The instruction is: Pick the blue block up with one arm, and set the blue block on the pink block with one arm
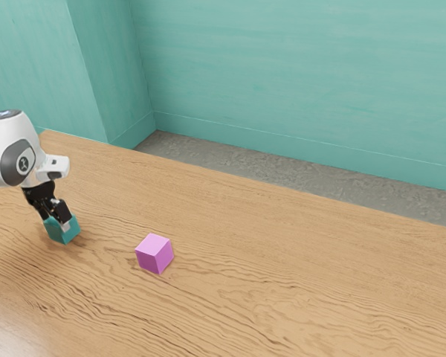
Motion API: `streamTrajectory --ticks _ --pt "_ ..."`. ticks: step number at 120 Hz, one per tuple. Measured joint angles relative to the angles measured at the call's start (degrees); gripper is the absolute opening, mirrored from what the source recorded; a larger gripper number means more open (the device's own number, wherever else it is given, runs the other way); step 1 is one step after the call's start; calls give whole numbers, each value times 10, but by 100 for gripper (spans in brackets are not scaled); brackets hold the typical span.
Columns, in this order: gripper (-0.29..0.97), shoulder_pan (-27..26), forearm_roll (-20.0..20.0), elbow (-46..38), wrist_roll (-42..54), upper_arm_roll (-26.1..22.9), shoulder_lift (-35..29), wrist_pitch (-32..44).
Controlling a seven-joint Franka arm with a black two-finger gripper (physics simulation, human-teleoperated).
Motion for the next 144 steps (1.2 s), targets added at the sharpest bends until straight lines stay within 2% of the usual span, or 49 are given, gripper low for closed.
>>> streamTrajectory --ticks 35,88,101,118,144 --pt "68 1 -15 40 38 4 35 13" --pt "67 2 -27 43 68 10 63 40" --pt "61 2 -27 43 72 11 64 48" --pt "45 2 -26 43 72 11 64 54" --pt "34 2 -19 43 64 14 63 58"
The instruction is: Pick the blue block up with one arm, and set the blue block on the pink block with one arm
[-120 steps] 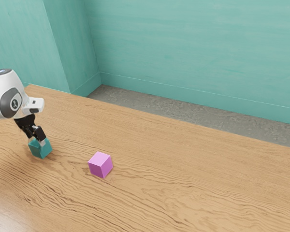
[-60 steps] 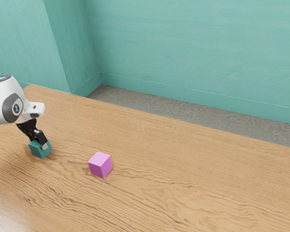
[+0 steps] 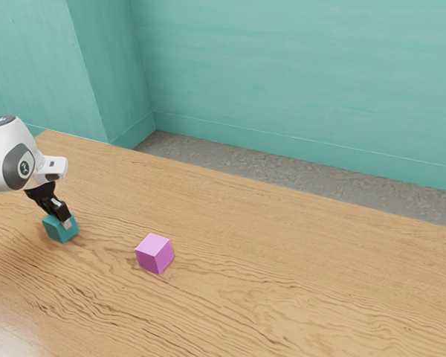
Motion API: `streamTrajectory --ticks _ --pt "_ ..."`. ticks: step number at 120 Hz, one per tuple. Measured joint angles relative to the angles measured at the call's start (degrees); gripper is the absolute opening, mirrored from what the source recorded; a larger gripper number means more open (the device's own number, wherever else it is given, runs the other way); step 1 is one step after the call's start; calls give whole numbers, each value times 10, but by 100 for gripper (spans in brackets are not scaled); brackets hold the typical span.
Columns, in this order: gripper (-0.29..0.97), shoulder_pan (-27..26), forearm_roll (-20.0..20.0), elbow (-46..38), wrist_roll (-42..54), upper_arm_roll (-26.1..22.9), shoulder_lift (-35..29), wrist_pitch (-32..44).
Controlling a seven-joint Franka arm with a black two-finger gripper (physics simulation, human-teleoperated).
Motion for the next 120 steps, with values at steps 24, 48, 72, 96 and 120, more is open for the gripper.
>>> streamTrajectory --ticks 24,48,72,96,120 --pt "29 -1 46 0 -38 -30 -46 -53" --pt "33 -1 44 -4 -102 -111 -77 -86" --pt "34 -97 -23 -71 -157 -58 -168 -73" --pt "37 -372 -88 -139 -199 139 -227 -48" --pt "37 -376 -105 -181 -235 117 -263 -25"
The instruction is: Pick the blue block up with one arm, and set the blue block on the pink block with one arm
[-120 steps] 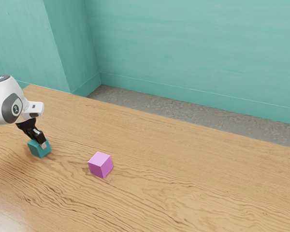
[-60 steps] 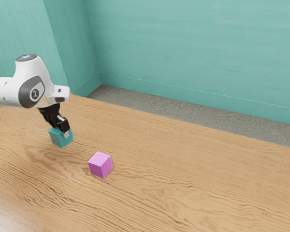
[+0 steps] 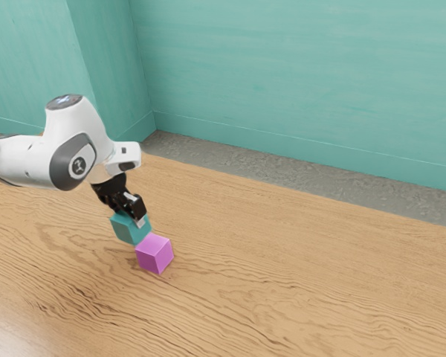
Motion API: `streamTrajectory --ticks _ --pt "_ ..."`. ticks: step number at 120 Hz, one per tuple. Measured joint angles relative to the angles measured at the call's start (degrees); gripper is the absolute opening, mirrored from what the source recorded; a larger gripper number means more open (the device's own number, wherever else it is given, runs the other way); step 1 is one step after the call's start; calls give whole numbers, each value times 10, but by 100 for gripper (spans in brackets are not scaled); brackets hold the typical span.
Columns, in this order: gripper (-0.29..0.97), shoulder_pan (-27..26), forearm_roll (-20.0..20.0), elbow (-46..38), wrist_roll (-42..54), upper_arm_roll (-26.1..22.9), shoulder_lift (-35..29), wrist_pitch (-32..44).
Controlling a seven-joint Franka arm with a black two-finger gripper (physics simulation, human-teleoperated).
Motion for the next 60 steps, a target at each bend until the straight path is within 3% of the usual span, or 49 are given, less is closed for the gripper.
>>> streamTrajectory --ticks 15,60 --pt "37 24 -3 -3 -21 -24 8 13" --pt "38 -10 3 1 -84 -53 34 43"
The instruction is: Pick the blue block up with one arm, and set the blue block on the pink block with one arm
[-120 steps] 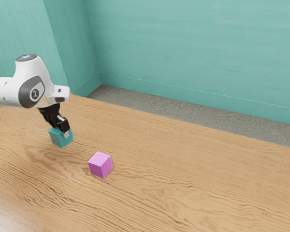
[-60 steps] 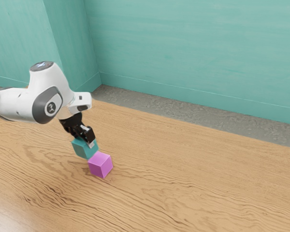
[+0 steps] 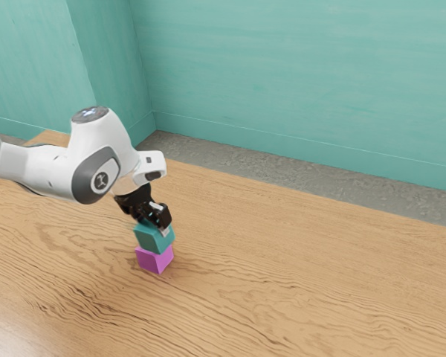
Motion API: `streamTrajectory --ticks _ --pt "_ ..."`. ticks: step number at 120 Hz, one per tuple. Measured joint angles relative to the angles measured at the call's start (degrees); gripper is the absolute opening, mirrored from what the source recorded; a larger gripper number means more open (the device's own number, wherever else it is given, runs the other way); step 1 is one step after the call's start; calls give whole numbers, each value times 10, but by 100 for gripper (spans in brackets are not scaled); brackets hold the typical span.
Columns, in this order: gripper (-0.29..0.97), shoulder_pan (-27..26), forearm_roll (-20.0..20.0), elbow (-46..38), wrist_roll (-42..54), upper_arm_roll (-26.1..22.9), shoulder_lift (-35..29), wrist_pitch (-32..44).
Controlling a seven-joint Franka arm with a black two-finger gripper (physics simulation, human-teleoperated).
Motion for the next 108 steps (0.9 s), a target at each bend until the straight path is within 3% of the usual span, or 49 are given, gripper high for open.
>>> streamTrajectory --ticks 44,71,85,99,108 --pt "38 11 15 1 -41 -2 -1 1" --pt "57 39 20 31 -51 -2 17 -10" --pt "62 51 29 150 -55 0 8 -96" --pt "64 63 5 294 -59 1 -2 -242" --pt "65 22 -5 343 -61 47 -4 -324"
